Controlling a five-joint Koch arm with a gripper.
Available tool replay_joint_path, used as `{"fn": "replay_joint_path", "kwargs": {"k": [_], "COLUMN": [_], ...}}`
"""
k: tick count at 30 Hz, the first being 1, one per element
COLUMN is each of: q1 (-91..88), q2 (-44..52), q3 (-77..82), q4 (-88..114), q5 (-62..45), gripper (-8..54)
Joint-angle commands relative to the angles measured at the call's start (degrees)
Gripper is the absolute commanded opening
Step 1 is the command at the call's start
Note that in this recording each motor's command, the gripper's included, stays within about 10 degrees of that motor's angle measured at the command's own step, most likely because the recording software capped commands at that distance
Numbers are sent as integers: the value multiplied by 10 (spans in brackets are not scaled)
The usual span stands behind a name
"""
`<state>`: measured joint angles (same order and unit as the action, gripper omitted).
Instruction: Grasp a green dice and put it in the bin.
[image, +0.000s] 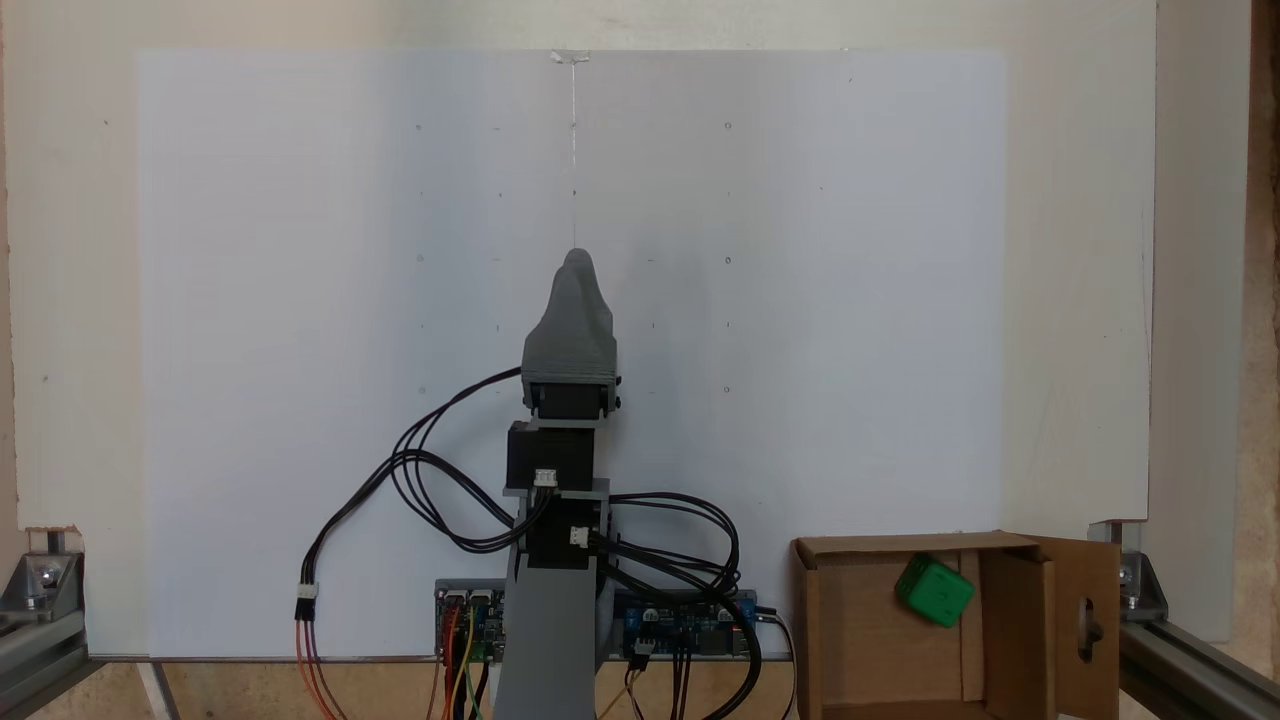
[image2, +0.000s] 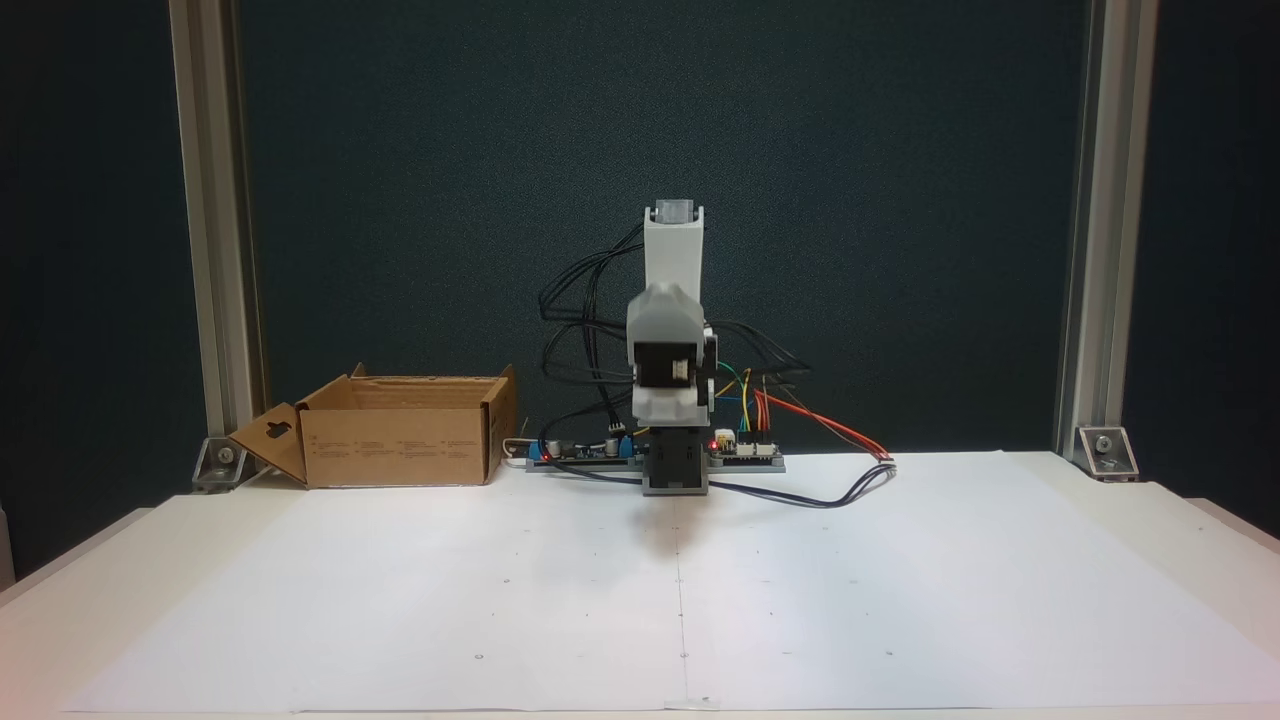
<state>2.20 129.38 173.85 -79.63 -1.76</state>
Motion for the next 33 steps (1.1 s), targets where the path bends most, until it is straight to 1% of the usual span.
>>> {"fn": "replay_joint_path", "kwargs": {"k": [1,7,33], "q1": [0,2,-1], "q2": [64,64,62], "q3": [8,54,54], "q4": [-54,-65,-63], "q5": [20,20,18], "gripper": [435,436,440]}}
